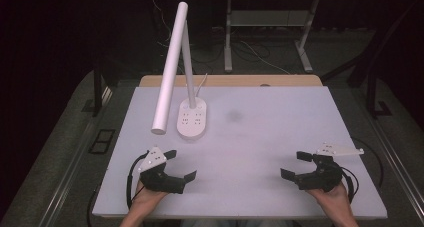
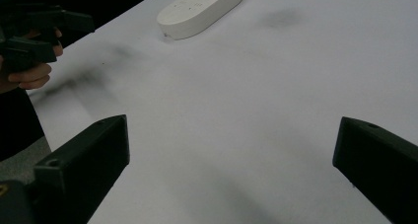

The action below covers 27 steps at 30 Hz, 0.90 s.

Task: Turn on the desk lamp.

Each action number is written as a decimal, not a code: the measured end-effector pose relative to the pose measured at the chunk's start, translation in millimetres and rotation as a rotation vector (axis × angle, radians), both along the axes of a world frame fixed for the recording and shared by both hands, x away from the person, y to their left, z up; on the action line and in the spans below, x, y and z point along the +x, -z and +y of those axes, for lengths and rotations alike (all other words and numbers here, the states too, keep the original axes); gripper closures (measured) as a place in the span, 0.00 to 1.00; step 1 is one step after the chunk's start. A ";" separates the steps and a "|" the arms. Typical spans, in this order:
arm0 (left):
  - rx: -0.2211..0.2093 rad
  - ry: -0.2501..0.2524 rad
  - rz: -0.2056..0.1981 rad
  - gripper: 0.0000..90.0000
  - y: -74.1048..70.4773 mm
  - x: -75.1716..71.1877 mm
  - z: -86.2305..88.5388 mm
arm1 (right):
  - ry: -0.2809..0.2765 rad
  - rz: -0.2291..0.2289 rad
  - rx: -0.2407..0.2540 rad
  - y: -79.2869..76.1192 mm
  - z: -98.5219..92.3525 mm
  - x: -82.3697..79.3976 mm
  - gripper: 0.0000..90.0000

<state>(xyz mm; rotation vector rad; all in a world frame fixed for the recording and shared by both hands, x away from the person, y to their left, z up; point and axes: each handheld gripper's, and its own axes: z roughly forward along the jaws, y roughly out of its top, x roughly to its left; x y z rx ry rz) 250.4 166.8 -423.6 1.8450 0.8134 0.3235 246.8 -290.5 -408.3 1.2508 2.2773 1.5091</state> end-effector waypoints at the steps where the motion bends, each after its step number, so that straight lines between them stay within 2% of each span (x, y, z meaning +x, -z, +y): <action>1: 0.000 0.000 0.000 0.00 0.0 0.0 0.0 | -0.001 -0.003 -0.004 0.2 0.1 0.1 0.00; 16: -0.013 -0.002 0.002 0.00 0.0 0.0 0.0 | -0.016 0.028 -0.006 1.1 1.6 -0.1 0.00; 27: -0.018 0.006 0.007 0.00 0.6 1.3 -0.7 | -0.029 0.027 -0.013 1.2 2.8 0.0 0.00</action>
